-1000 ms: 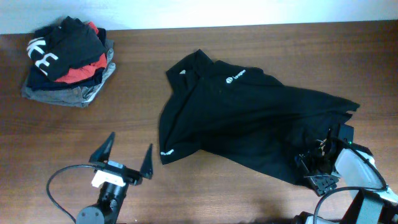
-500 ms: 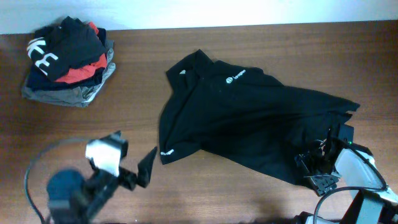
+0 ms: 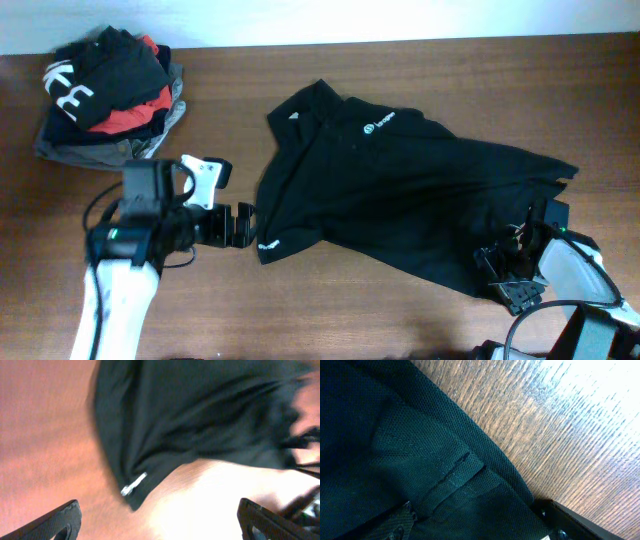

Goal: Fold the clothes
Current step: 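Reach the left gripper to the shirt's left hem and grasp it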

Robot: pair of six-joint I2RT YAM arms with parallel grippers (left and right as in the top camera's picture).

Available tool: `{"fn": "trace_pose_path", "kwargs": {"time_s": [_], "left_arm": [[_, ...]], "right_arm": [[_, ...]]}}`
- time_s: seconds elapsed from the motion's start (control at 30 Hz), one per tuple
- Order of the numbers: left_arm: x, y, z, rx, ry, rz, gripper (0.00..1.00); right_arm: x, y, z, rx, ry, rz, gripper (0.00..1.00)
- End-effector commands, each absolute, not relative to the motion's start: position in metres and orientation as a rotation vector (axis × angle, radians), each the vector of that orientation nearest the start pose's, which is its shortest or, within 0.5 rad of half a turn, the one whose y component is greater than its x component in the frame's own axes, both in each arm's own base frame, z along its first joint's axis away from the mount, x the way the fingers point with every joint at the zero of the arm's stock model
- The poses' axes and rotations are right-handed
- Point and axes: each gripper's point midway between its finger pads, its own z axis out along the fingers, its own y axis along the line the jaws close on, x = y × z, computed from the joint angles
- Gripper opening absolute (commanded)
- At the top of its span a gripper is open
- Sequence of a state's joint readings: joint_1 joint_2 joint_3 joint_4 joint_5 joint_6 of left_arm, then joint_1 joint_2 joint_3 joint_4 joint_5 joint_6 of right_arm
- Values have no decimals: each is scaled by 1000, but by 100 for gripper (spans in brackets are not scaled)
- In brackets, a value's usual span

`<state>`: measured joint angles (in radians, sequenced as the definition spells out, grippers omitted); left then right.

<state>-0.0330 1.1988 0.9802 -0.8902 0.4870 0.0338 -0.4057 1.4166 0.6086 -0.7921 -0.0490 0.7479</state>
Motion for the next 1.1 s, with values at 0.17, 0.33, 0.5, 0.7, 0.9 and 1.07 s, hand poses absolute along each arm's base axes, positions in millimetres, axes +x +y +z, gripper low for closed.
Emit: {"fn": "trace_pose_path", "kwargs": {"time_s": [0.17, 0.33, 0.5, 0.7, 0.9, 1.07], "left_arm": [[275, -76, 72, 0, 2993, -389, 99], [275, -88, 47, -31, 3064, -343, 99], [277, -84, 34, -143, 3081, -192, 99], [281, -87, 26, -193, 3067, -98, 99], [288, -95, 23, -168, 3040, -120, 99], [288, -97, 23, -160, 3045, -139, 99]], "right_arm": [[160, -66, -22, 1769, 2689, -12, 88], [160, -66, -22, 1770, 2690, -12, 88], [160, -66, -22, 1770, 2690, -12, 89], [160, -66, -22, 1770, 2690, -12, 89], [159, -66, -22, 1771, 2694, -14, 89], [159, -66, -22, 1771, 2693, -13, 89]]}}
